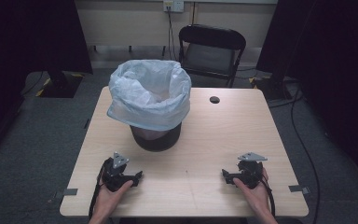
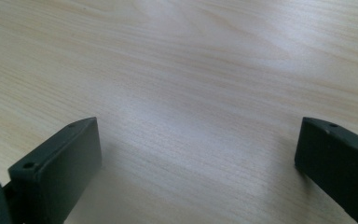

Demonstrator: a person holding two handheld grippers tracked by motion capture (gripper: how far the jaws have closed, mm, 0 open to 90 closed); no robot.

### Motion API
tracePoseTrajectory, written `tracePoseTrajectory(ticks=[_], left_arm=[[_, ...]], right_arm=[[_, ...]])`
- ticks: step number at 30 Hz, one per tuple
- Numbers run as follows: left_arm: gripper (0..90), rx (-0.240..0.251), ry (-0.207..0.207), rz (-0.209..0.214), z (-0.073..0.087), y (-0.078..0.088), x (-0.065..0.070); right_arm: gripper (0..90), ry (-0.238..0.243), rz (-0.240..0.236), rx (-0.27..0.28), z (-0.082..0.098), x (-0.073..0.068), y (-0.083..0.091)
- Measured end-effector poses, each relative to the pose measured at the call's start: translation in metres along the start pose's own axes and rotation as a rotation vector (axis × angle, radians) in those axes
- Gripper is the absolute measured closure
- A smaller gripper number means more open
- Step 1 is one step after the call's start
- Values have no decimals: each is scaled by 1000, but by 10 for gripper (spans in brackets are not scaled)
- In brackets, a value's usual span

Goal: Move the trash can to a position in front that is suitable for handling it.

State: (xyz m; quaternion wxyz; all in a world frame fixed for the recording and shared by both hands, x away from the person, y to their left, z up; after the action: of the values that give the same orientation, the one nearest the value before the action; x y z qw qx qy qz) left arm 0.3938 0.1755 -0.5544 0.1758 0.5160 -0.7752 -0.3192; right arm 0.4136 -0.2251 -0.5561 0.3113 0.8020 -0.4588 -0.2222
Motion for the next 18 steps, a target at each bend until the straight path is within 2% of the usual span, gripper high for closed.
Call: tracePoseTrajectory(ticks=[2, 3, 6, 7, 9, 10, 11, 12, 13, 15, 18], left_arm=[[156, -2, -5, -1, 1, 1, 1], [163, -2, 5, 11, 0, 2, 2], [175, 5, 14, 29, -2, 5, 3], [216, 31, 48, 65, -6, 11, 5], [231, 38, 54, 63, -7, 14, 5], [234, 43, 39, 48, -8, 16, 4], [234, 50, 25, 37, -10, 18, 4], [240, 45, 7, 36, -10, 20, 4], [240, 43, 17, 45, -12, 20, 4], [246, 36, 13, 44, -13, 22, 3], [278, 43, 34, 58, -18, 25, -1]], right_arm=[[207, 26, -23, 14, -3, -4, 2], [159, 48, -68, 26, -6, -10, 5], [169, 62, -64, 47, -10, -14, 7], [155, 89, -72, 58, -13, -19, 8], [160, 81, -81, 69, -15, -21, 9], [175, 71, -106, 101, -20, -24, 11], [175, 71, -106, 101, -20, -24, 11], [198, 69, -122, 116, -25, -27, 14], [198, 69, -122, 116, -25, -27, 14], [278, 76, -154, 128, -30, -29, 17], [339, 88, -196, 185, -39, -33, 25]])
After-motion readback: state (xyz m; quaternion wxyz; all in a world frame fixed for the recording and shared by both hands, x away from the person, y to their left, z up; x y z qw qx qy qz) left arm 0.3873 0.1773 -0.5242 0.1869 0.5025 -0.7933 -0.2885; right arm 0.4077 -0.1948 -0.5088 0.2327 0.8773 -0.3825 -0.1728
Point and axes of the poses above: each handheld gripper's, and its own axes: y roughly backward along the jaws, z roughly out of its underside, x roughly to its right, the point moved 8 cm from there along -y, roughly forward along the jaws, and after that the axes turned 6 degrees about -z, right-handed, at the moved point
